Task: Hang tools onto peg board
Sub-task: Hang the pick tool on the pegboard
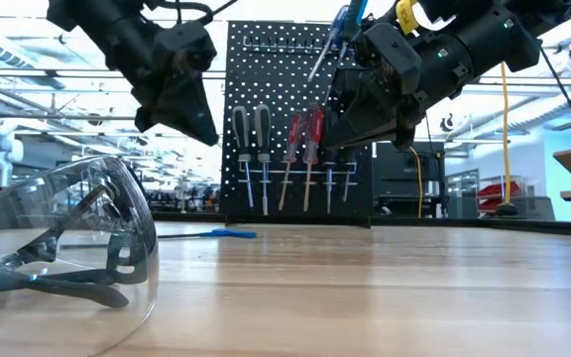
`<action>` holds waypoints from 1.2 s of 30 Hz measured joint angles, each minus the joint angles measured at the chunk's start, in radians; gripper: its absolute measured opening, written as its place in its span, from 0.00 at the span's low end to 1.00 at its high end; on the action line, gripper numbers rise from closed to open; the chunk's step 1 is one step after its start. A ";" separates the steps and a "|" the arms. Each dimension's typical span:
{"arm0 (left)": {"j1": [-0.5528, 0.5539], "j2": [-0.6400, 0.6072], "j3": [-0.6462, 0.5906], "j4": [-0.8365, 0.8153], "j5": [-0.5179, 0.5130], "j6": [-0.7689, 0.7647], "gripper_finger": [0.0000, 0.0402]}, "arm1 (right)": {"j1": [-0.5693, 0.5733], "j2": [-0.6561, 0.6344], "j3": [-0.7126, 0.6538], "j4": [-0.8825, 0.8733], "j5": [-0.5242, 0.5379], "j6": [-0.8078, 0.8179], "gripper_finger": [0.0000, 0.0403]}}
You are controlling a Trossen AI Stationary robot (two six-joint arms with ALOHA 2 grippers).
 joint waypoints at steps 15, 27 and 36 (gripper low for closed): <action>-0.055 0.161 0.000 -0.010 0.077 -0.049 0.28 | 0.000 0.000 0.000 0.014 0.000 0.000 0.00; -0.054 0.309 0.001 0.038 0.071 -0.080 0.32 | 0.000 0.000 0.000 0.018 0.000 0.000 0.00; -0.054 0.344 0.005 0.044 0.058 -0.050 0.32 | 0.000 0.000 0.000 0.017 0.000 0.000 0.00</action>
